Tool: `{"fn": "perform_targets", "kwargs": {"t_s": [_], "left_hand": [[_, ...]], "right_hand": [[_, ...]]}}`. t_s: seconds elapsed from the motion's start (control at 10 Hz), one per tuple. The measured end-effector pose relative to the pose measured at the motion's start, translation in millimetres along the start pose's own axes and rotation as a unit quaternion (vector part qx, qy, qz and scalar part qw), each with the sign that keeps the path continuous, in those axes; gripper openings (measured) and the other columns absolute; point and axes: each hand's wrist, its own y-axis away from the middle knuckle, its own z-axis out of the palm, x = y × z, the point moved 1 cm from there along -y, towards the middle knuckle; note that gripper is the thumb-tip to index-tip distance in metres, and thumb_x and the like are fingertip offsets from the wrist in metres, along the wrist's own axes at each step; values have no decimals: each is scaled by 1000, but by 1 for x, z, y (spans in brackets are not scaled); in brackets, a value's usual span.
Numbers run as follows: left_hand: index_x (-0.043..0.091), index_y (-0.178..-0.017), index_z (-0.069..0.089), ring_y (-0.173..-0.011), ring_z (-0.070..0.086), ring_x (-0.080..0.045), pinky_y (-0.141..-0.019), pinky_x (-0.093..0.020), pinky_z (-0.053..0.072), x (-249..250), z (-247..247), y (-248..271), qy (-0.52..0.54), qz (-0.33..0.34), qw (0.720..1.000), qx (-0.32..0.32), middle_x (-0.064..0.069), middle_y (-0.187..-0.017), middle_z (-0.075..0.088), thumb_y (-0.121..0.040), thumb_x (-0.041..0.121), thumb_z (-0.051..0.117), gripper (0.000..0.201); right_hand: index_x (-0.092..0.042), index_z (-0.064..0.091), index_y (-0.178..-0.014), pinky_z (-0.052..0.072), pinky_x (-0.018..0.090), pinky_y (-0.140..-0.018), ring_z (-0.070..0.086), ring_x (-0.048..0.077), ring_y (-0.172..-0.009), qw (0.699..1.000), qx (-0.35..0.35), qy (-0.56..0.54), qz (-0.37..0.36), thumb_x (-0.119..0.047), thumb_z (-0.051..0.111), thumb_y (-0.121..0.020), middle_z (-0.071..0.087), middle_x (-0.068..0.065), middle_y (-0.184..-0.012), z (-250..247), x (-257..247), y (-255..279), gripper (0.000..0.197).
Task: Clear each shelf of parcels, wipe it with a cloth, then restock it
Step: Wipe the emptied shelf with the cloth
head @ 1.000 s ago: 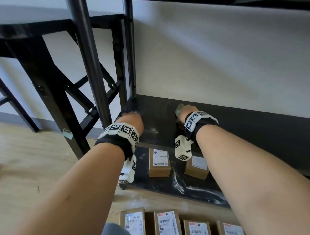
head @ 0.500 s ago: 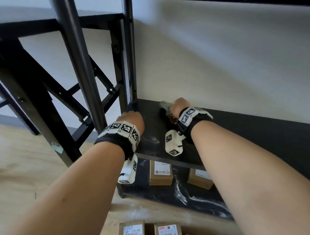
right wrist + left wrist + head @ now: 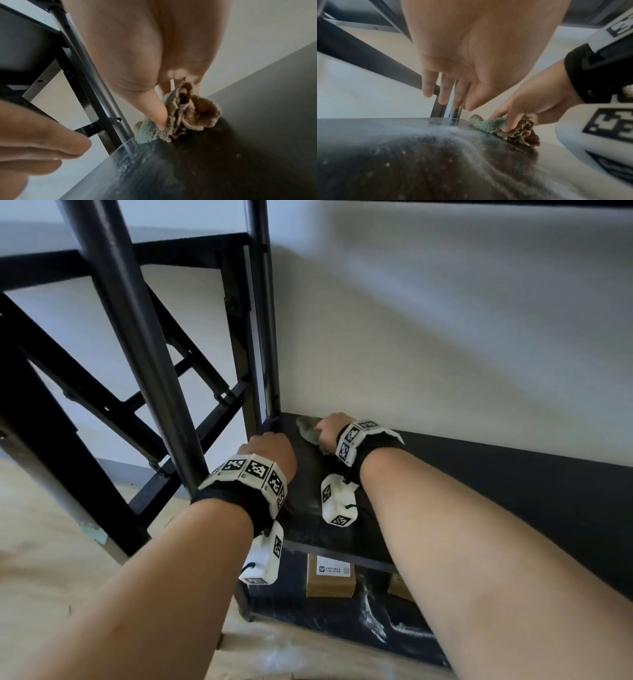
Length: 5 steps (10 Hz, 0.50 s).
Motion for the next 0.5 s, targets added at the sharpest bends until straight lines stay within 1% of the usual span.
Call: {"fn": "perform_targets", "kwargs": {"t_s": [0.1, 0.2, 0.3, 0.4, 0.5], "left_hand": [[8, -125, 52, -120, 51, -29, -98, -39, 45, 0, -1, 5, -5, -14, 1000, -2, -11, -128, 55, -93, 16, 42, 34], [6, -125, 53, -119, 51, -29, -97, -39, 45, -1, -1, 8, -11, -18, 1000, -5, -12, -128, 54, -93, 14, 42, 34], [6, -125, 53, -120, 50, -29, -99, -40, 44, -4, -1, 8, -14, -30, 999, -5, -13, -129, 54, -93, 13, 41, 35], [5, -126, 51, -121, 50, -29, -99, -39, 43, -5, 1, 7, -23, -47, 998, -19, -13, -130, 53, -94, 14, 41, 34], [6, -125, 53, -117, 52, -29, -97, -39, 45, -5, 4, 6, -20, -57, 998, -17, -13, -128, 54, -94, 13, 39, 34]], "right_hand": [[-16, 64, -126, 48, 33, -97, 60, 26, -112, 999, -19, 30, 7, -28, 50, -94, 62, 4, -127, -7, -6, 1, 37], [-6, 67, -116, 49, 30, -77, 61, 25, -95, 999, 35, 29, 29, -15, 48, -96, 66, 6, -116, -24, 8, -10, 29], [-5, 62, -113, 45, 39, -94, 57, 30, -112, 994, 81, 3, 79, -25, 48, -99, 59, 10, -110, -33, 25, -18, 28], [-7, 58, -126, 43, 43, -100, 51, 34, -123, 995, 36, 53, 76, -26, 47, -98, 56, 16, -121, -25, 34, -26, 35], [-5, 54, -133, 40, 37, -100, 48, 32, -127, 996, 43, 68, 37, -20, 46, -98, 51, 16, -137, -21, 25, -30, 38]]}}
